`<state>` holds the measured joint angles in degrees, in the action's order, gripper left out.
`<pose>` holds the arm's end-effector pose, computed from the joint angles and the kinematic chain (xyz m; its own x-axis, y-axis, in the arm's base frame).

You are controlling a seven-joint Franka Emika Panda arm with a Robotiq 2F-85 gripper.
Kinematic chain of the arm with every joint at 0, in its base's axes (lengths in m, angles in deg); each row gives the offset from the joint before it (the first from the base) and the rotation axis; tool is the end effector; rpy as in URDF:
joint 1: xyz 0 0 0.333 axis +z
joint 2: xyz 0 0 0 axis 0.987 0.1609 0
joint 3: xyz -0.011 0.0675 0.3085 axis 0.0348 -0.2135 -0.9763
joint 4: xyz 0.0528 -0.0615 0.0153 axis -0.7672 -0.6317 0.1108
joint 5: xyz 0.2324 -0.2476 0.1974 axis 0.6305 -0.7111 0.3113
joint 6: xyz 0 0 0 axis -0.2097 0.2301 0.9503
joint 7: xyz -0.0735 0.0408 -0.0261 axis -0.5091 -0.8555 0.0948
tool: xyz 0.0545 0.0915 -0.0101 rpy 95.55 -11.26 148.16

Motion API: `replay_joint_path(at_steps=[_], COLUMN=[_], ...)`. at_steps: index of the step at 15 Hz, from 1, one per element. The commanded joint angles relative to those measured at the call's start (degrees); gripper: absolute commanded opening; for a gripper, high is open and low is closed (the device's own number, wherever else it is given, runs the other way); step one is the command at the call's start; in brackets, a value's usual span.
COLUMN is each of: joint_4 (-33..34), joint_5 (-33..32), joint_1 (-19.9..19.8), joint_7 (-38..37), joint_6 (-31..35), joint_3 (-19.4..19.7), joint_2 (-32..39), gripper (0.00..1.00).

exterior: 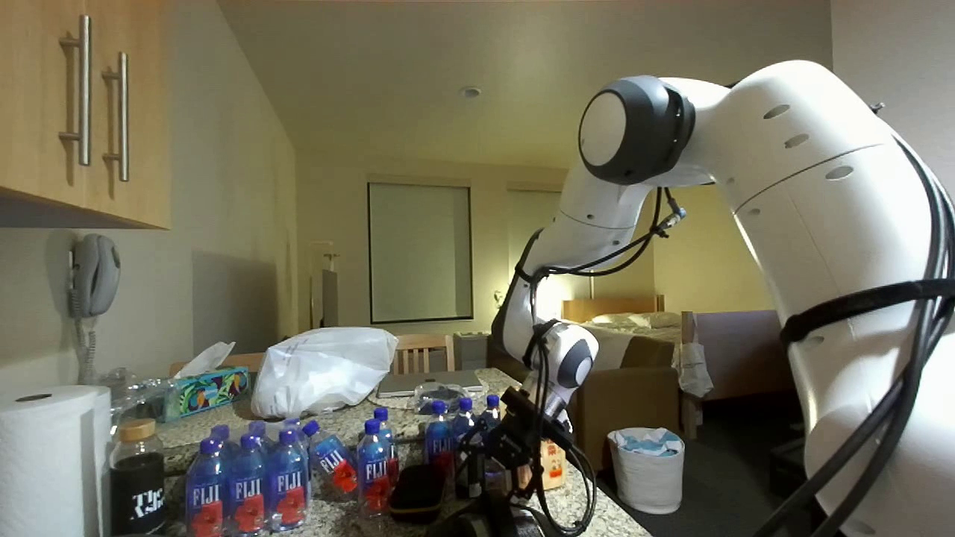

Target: Pick up the lid and put it on the cooker

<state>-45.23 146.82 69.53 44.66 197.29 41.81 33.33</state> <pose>0.4894 -0.1690 0.1931 0.6245 -0.6849 -0.3752 -0.7393 -0.3637 -0.5667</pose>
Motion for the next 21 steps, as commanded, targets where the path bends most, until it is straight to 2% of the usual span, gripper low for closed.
replay_joint_path(at_steps=[1,12,18,21], joint_4=[0.1,0.2,0.5,0.6], joint_5=[0.3,-0.7,6.1,5.8], joint_1=[-0.8,-0.9,-1.3,-0.6], joint_7=[0.3,0.5,5.9,7.0], joint_6=[-0.2,-1.7,2.1,3.2], joint_3=[-0.7,-0.8,-1.6,-1.2], joint_2=[-0.1,0.0,-0.3,-0.1], gripper=[1.0,1.0,1.0,1.0])
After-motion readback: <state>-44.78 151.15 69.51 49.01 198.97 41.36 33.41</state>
